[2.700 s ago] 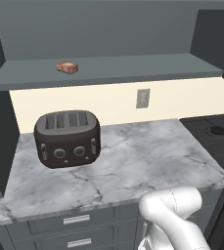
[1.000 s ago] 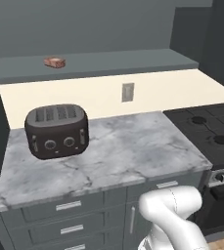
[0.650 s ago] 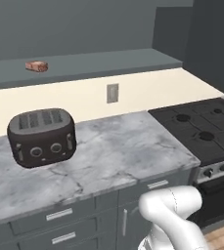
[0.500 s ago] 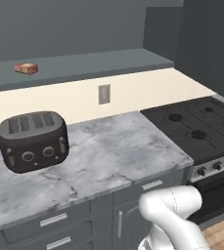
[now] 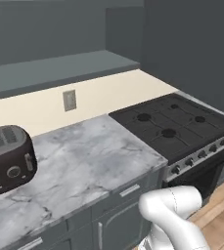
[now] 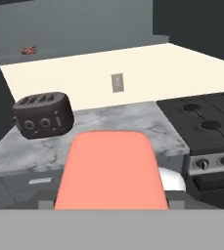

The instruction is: Locate and retrieve the bar soap and bar soap from the cabinet. Place them next to the sink.

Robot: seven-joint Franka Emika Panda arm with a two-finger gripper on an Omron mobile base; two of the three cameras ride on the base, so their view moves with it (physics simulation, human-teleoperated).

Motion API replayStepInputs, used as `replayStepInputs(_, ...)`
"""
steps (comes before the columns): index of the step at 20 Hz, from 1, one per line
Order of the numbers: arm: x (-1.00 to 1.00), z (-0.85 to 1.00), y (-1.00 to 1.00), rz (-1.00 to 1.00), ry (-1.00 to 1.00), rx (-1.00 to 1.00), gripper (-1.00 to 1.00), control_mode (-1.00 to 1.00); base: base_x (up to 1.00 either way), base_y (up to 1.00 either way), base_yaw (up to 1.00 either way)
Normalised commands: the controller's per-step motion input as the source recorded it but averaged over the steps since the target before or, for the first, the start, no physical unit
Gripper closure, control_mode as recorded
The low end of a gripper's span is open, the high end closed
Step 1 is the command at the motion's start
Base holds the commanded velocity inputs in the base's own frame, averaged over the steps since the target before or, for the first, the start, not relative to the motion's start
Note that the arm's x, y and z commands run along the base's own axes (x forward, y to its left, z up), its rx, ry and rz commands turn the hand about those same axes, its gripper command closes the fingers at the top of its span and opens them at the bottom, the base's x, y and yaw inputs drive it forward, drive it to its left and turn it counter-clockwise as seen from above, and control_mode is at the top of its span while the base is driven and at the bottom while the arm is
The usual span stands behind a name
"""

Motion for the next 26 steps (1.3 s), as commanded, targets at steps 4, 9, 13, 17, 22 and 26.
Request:
replayStepInputs(4, 0.00, 0.00, 0.00, 0.00, 0.00, 0.00, 1.00, 1.00, 0.11, -0.35, -0.36)
replayStepInputs(9, 0.00, 0.00, 0.00, 0.00, 0.00, 0.00, 1.00, 1.00, 0.03, -0.46, -0.35)
replayStepInputs(13, 0.00, 0.00, 0.00, 0.00, 0.00, 0.00, 1.00, 1.00, 0.08, -0.49, -0.33)
replayStepInputs(17, 0.00, 0.00, 0.00, 0.00, 0.00, 0.00, 1.00, 1.00, 0.19, -0.55, -0.29)
replayStepInputs(22, 0.00, 0.00, 0.00, 0.00, 0.00, 0.00, 1.00, 1.00, 0.20, -0.50, -0.30)
replayStepInputs(26, 0.00, 0.00, 0.00, 0.00, 0.00, 0.00, 1.00, 1.00, 0.17, -0.47, -0.28)
